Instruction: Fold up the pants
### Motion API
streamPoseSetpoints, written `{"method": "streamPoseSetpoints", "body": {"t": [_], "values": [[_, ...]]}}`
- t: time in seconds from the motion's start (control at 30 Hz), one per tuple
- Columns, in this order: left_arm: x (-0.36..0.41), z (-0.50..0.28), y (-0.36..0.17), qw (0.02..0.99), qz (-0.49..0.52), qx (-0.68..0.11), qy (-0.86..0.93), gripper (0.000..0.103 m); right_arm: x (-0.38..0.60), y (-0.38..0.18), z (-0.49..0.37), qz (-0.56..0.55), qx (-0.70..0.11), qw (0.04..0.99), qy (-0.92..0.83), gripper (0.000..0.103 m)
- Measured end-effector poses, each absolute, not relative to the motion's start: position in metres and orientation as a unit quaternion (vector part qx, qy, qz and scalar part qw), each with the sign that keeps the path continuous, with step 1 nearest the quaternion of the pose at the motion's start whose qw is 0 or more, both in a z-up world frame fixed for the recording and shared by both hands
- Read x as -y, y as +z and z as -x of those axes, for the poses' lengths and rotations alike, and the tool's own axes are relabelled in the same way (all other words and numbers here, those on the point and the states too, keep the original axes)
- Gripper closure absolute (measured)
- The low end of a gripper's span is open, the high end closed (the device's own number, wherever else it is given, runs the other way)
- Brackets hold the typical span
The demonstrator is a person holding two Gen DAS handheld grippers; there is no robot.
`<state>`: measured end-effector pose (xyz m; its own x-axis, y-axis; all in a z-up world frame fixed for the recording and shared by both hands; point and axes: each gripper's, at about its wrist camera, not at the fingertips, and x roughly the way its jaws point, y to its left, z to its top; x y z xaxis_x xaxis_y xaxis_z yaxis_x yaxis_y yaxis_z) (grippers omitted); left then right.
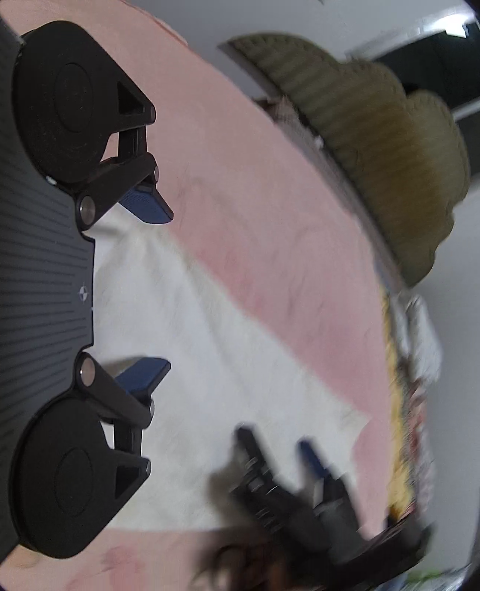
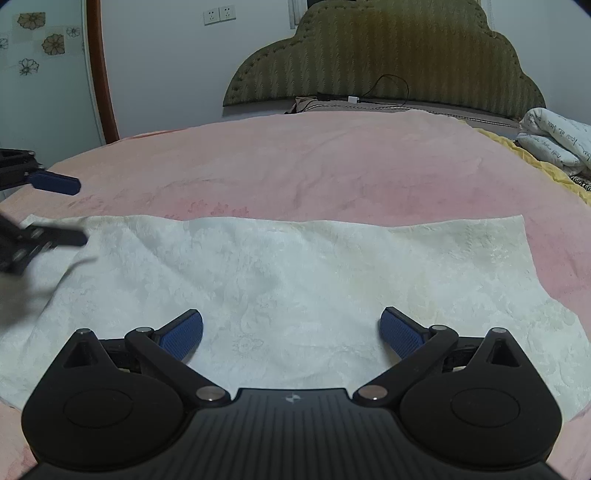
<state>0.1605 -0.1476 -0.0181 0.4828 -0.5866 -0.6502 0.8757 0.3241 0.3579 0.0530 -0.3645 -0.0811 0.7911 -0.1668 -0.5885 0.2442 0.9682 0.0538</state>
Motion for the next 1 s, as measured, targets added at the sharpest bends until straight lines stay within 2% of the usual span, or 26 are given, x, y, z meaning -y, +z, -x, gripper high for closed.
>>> {"method": "streamPoseSetpoints", "body": {"t": [0.07, 0.17, 0.23, 0.3, 0.4, 0.5, 0.57, 0.7, 0.77, 0.9, 1.0], "values": [[0.149, -0.158, -0.035, 0.784, -0.372, -0.203, -0.453, 0.020, 0.364, -0.082, -0.054, -0.059, -0.306, 0.944, -0.109, 0.000], [0.139, -0.165, -0.024, 0.816, -0.293, -0.239, -0.438, 0.031, 0.362, -0.083, -0.054, -0.051, -0.309, 0.943, -0.110, 0.000], [0.125, -0.162, -0.012, 0.827, -0.211, -0.253, -0.456, 0.027, 0.362, -0.083, -0.054, -0.051, -0.309, 0.943, -0.110, 0.000], [0.119, -0.156, -0.013, 0.812, -0.171, -0.276, -0.486, 0.022, 0.362, -0.083, -0.054, -0.051, -0.309, 0.943, -0.110, 0.000], [0.122, -0.132, -0.038, 0.782, -0.207, -0.320, -0.494, 0.025, 0.361, -0.083, -0.054, -0.043, -0.315, 0.942, -0.107, 0.000], [0.109, -0.113, -0.041, 0.793, -0.200, -0.295, -0.494, 0.029, 0.355, -0.082, -0.045, -0.011, -0.328, 0.940, -0.090, 0.000], [0.103, -0.109, -0.037, 0.812, -0.173, -0.289, -0.477, 0.027, 0.358, -0.080, -0.034, -0.013, -0.338, 0.938, -0.073, 0.000], [0.111, -0.098, -0.037, 0.879, -0.150, -0.232, -0.389, 0.011, 0.368, -0.072, -0.017, -0.024, -0.318, 0.942, -0.104, 0.000], [0.120, -0.094, -0.041, 0.894, -0.144, -0.236, -0.353, 0.011, 0.373, -0.069, -0.012, -0.023, -0.299, 0.946, -0.123, 0.000], [0.130, -0.090, -0.053, 0.890, -0.136, -0.279, -0.334, 0.007, 0.388, -0.085, -0.013, -0.034, -0.315, 0.942, -0.113, 0.000], [0.124, -0.087, -0.044, 0.911, -0.116, -0.257, -0.300, 0.006, 0.388, -0.086, -0.013, -0.037, -0.314, 0.942, -0.114, 0.000]]}}
